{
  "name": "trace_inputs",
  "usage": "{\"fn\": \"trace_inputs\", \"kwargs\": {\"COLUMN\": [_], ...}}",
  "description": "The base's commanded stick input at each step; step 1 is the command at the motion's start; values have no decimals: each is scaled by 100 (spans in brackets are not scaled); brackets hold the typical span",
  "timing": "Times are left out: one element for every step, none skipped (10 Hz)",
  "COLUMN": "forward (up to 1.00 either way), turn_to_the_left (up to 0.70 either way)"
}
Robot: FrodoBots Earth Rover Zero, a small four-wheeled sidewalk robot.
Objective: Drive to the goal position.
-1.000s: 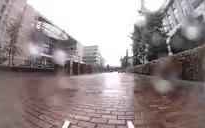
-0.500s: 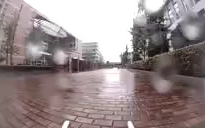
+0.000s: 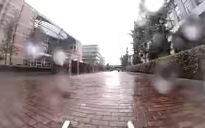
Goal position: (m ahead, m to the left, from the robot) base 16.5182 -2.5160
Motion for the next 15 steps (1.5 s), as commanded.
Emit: {"fn": "trace_inputs", "kwargs": {"forward": [70, 70, 70, 70, 70, 70, 70, 70, 70, 70, 70, 70, 70, 70, 70], "turn_to_the_left": [0, 0, 0, 0, 0, -6, -12, -14, -14, -14, -10, 0, 0, 0, 0]}}
